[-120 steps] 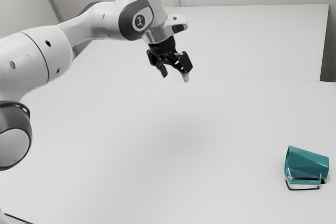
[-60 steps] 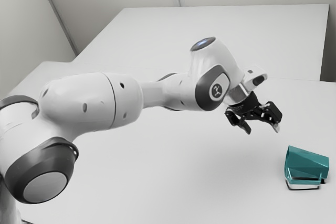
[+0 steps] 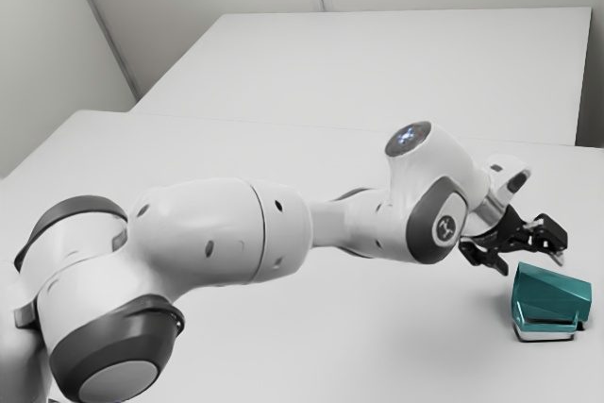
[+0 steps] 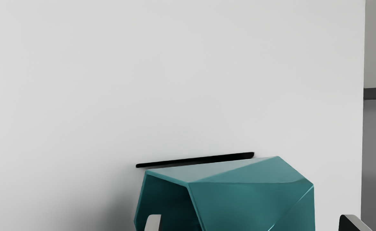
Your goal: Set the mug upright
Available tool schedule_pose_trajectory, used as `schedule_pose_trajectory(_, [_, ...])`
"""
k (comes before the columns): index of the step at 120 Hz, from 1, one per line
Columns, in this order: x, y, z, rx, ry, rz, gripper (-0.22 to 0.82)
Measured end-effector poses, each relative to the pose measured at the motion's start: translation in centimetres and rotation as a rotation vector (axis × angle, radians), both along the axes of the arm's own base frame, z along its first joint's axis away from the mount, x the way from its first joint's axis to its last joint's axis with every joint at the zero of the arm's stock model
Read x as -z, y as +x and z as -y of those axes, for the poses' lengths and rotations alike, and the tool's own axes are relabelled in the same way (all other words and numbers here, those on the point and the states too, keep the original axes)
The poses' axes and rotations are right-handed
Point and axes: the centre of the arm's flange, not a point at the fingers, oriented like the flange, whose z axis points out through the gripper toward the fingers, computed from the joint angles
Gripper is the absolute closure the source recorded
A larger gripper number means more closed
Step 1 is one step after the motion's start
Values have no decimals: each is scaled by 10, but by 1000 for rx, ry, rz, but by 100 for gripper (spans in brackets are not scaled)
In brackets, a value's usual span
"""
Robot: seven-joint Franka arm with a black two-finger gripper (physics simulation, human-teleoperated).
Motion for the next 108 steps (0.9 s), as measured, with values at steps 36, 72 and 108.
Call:
schedule_pose_trajectory(36, [18, -20, 28, 27, 25, 61, 1])
schedule_pose_trajectory(72, [31, -23, 37, 25, 38, 125, 6])
schedule_pose_trajectory(108, [14, -24, 50, 11, -10, 184, 32])
